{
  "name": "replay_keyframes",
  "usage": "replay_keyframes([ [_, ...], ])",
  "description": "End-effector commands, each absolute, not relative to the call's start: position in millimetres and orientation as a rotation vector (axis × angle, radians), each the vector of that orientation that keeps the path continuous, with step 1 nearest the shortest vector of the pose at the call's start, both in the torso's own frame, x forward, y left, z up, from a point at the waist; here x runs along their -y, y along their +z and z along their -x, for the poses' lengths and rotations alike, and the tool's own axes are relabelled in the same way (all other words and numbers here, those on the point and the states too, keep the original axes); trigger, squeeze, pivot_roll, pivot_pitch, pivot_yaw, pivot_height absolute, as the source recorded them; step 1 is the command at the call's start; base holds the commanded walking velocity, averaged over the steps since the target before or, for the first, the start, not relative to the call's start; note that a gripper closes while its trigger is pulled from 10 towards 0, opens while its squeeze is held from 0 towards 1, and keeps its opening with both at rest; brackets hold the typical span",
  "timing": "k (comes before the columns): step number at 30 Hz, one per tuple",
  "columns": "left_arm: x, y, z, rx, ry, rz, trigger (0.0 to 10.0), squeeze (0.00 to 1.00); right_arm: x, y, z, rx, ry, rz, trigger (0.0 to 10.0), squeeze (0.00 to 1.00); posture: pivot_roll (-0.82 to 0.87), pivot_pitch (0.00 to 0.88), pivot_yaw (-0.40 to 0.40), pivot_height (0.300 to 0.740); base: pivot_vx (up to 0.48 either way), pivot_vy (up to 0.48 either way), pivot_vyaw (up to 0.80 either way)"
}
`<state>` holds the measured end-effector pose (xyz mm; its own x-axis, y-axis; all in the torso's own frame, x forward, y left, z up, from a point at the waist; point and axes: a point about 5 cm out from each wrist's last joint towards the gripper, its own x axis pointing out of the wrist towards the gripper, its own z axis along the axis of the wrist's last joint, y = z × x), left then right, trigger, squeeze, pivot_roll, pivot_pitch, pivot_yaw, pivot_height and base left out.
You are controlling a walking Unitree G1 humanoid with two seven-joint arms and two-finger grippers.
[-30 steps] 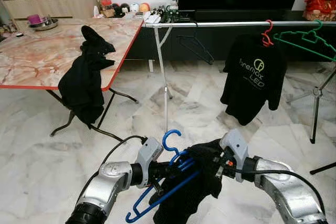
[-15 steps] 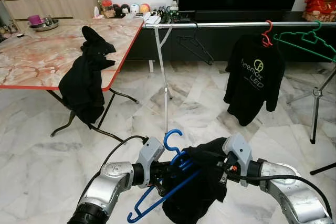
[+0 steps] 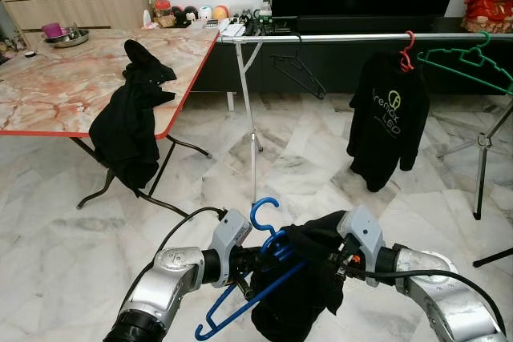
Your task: Hang hanger
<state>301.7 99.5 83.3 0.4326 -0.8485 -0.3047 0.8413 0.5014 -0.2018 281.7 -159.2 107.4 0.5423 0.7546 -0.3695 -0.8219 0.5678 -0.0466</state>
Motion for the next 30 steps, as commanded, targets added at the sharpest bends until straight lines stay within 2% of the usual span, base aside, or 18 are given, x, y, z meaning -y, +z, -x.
replay_keyframes([
  [1,-102.2,97.8,-307.2,-0.314,-1.036,0.050,10.0,0.00,161.6,100.0,-278.3,-0.368,0.943,0.222,10.0,1.00,0.01,0.047,0.018,0.740,0.000,0.000,0.00],
  [6,-102.4,100.7,-309.6,-0.291,-1.017,0.059,10.0,0.00,162.8,101.8,-277.9,-0.364,0.934,0.224,10.0,1.00,0.01,0.049,0.017,0.740,0.000,0.000,0.00],
  [12,-105.2,111.8,-321.5,-0.201,-0.915,0.111,10.0,0.00,161.9,96.1,-271.4,-0.390,0.939,0.227,10.0,1.00,0.00,0.054,0.014,0.740,0.000,0.000,0.00],
  [17,-104.4,120.0,-323.0,-0.168,-0.914,0.179,10.0,0.00,161.3,91.3,-269.0,-0.408,0.933,0.231,10.0,1.00,0.01,0.055,0.011,0.740,0.000,0.000,0.00],
  [25,-103.2,118.6,-322.2,-0.167,-0.912,0.191,10.0,0.00,157.9,79.2,-259.4,-0.467,0.952,0.249,10.0,1.00,0.01,0.054,0.009,0.740,0.000,0.000,0.00],
  [30,-104.4,117.5,-321.9,-0.173,-0.910,0.185,10.0,0.00,160.0,88.4,-262.9,-0.394,0.870,0.189,10.0,1.00,0.00,0.054,0.010,0.740,0.000,0.000,0.00],
])
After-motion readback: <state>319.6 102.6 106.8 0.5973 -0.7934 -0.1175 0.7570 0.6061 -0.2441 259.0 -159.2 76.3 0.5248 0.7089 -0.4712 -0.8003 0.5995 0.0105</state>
